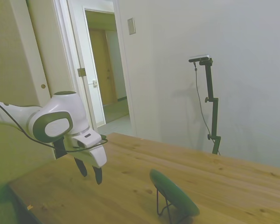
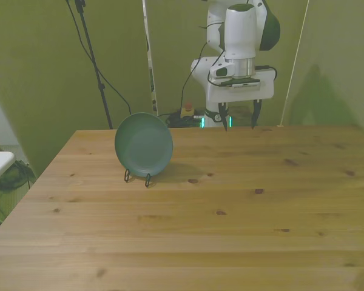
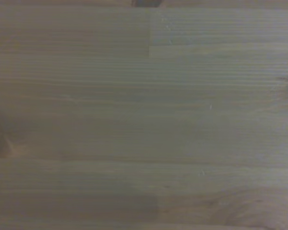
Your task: Unload the plate
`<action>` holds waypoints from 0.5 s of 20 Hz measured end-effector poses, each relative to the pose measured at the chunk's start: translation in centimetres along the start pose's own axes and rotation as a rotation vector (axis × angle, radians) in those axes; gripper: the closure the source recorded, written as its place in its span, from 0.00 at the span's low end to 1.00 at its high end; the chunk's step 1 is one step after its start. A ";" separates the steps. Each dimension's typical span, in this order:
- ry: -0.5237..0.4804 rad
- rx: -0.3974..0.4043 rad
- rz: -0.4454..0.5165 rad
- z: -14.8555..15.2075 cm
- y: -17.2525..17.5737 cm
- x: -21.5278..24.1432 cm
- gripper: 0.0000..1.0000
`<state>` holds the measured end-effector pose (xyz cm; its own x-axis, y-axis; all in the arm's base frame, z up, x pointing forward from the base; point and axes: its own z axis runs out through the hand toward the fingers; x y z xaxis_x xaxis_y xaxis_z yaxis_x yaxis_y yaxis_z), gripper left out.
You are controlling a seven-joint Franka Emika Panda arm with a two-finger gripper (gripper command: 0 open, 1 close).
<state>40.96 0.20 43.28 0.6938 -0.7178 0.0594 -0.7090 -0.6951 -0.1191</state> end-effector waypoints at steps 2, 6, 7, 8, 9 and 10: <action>-0.002 0.001 0.004 0.0 0.1 0.1 0.00; 0.011 -0.006 0.030 -2.8 0.6 1.2 0.00; 0.025 -0.011 0.050 -4.2 1.1 1.7 0.00; 0.042 -0.014 0.071 -5.8 1.7 2.3 0.00; 0.060 -0.016 0.099 -7.3 2.7 3.1 0.00; 0.081 -0.017 0.126 -8.8 3.9 4.0 0.00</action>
<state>39.83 -5.79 51.82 0.5869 -0.7999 0.1253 -0.7923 -0.5993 -0.1141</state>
